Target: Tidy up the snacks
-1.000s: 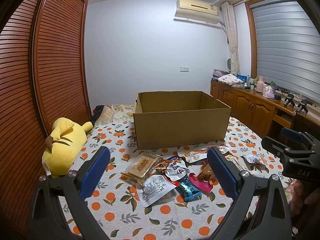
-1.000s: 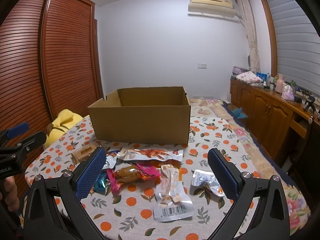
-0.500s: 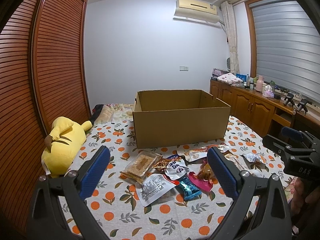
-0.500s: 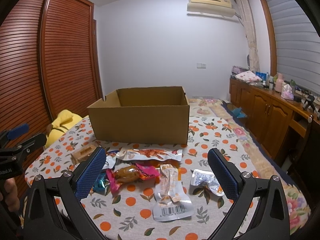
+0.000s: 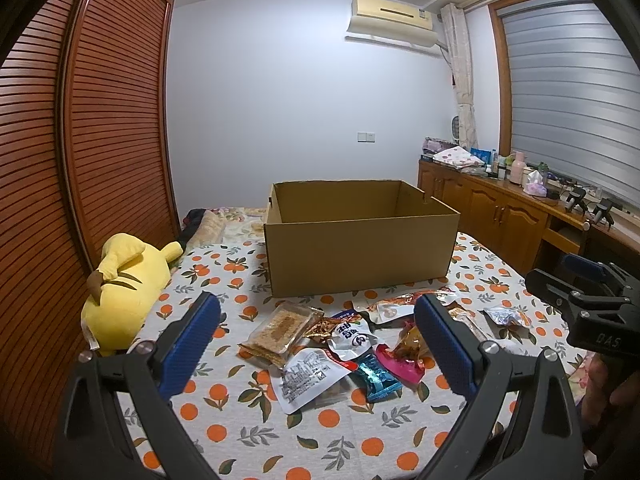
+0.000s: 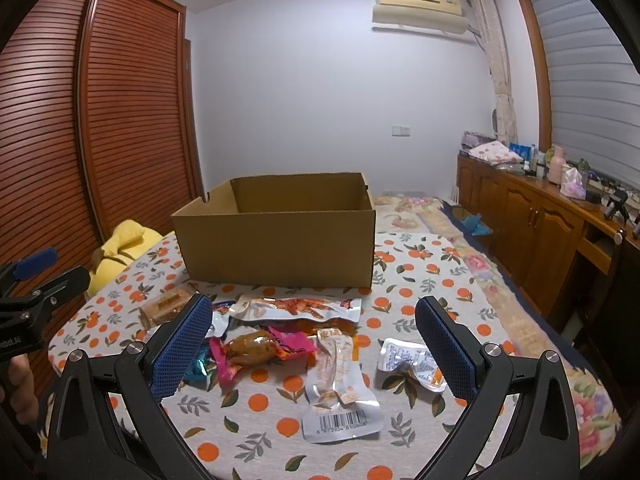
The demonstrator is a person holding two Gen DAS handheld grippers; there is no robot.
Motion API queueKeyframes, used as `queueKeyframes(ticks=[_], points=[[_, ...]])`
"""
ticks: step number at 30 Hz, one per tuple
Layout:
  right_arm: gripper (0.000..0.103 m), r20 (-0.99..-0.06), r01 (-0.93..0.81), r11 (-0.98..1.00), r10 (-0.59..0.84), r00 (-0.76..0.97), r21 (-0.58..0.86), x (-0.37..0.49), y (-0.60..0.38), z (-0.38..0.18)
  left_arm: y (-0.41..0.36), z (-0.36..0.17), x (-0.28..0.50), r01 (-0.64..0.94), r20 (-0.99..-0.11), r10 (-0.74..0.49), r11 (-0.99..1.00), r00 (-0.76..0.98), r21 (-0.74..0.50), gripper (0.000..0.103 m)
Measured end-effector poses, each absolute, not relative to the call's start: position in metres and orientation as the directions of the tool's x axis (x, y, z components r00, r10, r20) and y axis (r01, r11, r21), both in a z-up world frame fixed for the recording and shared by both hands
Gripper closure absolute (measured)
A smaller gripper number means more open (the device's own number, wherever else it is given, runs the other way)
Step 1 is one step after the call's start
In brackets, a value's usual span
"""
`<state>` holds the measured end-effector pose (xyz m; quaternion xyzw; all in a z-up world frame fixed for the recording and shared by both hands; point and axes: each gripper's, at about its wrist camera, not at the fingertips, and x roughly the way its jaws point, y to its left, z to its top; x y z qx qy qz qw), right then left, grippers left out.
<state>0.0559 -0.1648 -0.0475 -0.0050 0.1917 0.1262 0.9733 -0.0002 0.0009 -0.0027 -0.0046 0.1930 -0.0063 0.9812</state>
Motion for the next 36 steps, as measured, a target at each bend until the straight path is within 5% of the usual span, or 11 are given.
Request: queueKeyframes(ticks=[22, 36], points=[[0.000, -0.374, -0.242, 0.970, 0.238, 0.896, 0.036, 0.056, -0.166, -0.047, 0.002, -0.002, 0.002, 0.017, -0.385, -0.020, 1.000, 0.923, -0.013, 0.004], [0.000, -0.412, -0.286, 0.957, 0.281, 0.867, 0.050, 0.061, -0.171, -0.060, 0.010, -0.031, 0.016, 0.057, -0.461, -0.076, 0.997, 0.884, -0.056, 0.004]])
